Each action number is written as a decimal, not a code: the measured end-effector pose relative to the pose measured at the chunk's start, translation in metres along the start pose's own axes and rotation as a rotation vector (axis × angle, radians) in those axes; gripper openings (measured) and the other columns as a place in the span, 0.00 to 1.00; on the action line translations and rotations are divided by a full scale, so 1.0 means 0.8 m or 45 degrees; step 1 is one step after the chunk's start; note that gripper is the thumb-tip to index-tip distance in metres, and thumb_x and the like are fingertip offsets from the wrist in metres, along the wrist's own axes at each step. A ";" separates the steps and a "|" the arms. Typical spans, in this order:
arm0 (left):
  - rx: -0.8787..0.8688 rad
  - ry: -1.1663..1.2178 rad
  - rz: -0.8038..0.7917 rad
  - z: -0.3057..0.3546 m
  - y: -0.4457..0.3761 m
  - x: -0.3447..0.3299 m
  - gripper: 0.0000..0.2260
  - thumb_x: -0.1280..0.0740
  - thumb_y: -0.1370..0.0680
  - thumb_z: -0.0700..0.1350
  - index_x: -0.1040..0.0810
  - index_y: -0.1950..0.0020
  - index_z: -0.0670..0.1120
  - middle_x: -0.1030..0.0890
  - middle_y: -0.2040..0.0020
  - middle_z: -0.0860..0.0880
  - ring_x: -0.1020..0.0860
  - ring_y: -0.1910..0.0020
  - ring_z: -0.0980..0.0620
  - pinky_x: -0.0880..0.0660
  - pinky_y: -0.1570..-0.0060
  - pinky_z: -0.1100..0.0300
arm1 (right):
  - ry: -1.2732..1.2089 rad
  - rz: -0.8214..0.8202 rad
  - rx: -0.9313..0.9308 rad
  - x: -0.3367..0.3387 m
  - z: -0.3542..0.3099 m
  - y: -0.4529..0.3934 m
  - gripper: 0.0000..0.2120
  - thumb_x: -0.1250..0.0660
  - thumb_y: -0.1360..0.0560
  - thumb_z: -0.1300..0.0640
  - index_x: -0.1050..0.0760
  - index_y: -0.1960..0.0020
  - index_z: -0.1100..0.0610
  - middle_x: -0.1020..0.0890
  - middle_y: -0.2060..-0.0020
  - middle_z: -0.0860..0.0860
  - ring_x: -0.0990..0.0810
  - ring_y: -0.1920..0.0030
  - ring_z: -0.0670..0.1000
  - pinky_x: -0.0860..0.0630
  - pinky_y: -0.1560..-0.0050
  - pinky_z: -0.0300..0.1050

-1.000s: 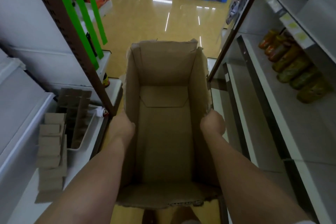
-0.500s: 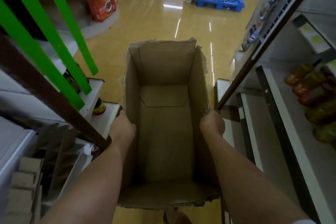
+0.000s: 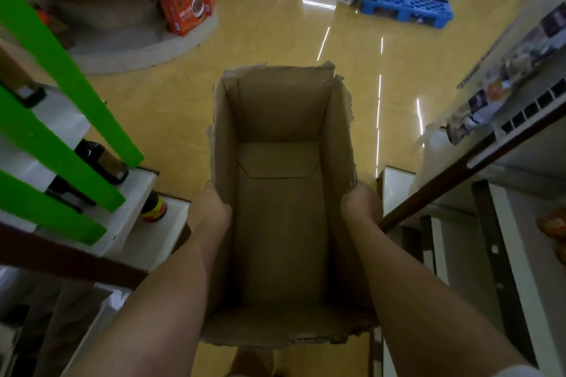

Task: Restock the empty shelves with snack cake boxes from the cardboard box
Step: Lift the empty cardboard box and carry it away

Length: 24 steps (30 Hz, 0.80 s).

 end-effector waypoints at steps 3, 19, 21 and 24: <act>0.005 0.069 0.004 0.033 -0.060 -0.001 0.19 0.37 0.23 0.37 0.33 0.31 0.39 0.24 0.39 0.37 0.25 0.41 0.38 0.27 0.51 0.50 | 0.012 0.015 0.042 -0.001 -0.044 -0.060 0.09 0.43 0.20 0.63 0.25 0.47 0.60 0.21 0.53 0.55 0.25 0.56 0.52 0.30 0.58 0.44; 0.276 0.094 0.107 0.150 -0.357 0.070 0.17 0.36 0.23 0.37 0.31 0.34 0.38 0.22 0.43 0.37 0.23 0.43 0.38 0.30 0.58 0.55 | 0.073 -0.030 0.243 -0.030 -0.338 -0.325 0.13 0.45 0.21 0.61 0.24 0.44 0.59 0.21 0.45 0.58 0.22 0.44 0.60 0.33 0.56 0.46; 0.313 0.121 0.131 0.155 -0.393 0.077 0.17 0.36 0.23 0.36 0.31 0.34 0.38 0.22 0.42 0.37 0.23 0.43 0.38 0.28 0.56 0.54 | 0.090 -0.053 0.294 -0.040 -0.377 -0.354 0.12 0.45 0.21 0.61 0.24 0.44 0.59 0.21 0.45 0.58 0.22 0.45 0.60 0.33 0.57 0.45; 0.369 0.171 0.149 0.165 -0.448 0.085 0.18 0.37 0.23 0.36 0.31 0.33 0.38 0.23 0.41 0.37 0.23 0.42 0.39 0.26 0.49 0.52 | 0.128 -0.094 0.407 -0.056 -0.439 -0.400 0.12 0.44 0.21 0.62 0.25 0.44 0.59 0.21 0.45 0.58 0.22 0.45 0.60 0.33 0.57 0.45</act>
Point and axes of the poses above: each hand's wrist, its own y-axis away from the middle knuckle, its own x-axis out of the back of the hand, z = x × y, the point moved 3 cm from there along -y, towards the middle knuckle
